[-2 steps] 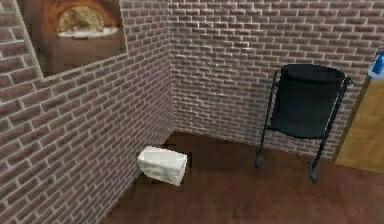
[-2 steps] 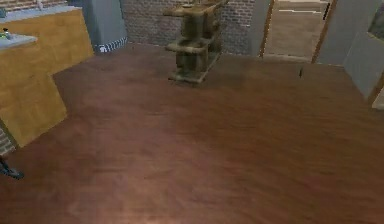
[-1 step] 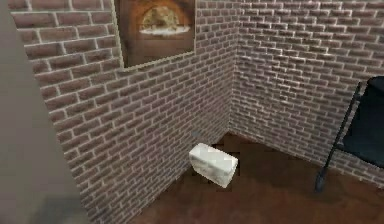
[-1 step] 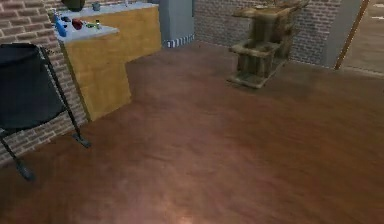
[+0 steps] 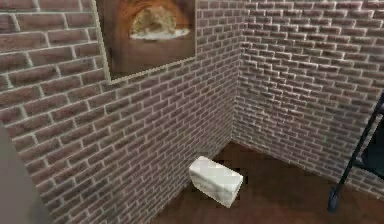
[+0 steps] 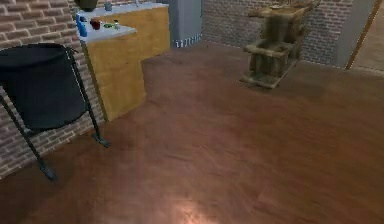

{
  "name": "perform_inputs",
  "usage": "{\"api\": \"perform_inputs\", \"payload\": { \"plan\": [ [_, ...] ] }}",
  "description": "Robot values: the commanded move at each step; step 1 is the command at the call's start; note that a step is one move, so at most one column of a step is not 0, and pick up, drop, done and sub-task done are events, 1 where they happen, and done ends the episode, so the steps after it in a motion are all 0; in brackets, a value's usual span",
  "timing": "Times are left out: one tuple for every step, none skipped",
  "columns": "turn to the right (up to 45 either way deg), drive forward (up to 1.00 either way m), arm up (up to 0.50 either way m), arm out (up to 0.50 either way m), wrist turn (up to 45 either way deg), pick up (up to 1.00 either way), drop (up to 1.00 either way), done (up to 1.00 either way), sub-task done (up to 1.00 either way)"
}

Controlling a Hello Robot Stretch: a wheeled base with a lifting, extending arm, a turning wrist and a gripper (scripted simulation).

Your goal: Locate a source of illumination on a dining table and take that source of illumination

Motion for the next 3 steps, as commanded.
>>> {"api": "perform_inputs", "payload": {
  "plan": [
    [-45.0,0.0,0.0,0.0,0.0,0.0,0.0,0.0,0.0],
    [-6.0,0.0,0.0,0.0,0.0,0.0,0.0,0.0,0.0],
    [0.0,0.6,0.0,0.0,0.0,0.0,0.0,0.0,0.0]
  ]
}}
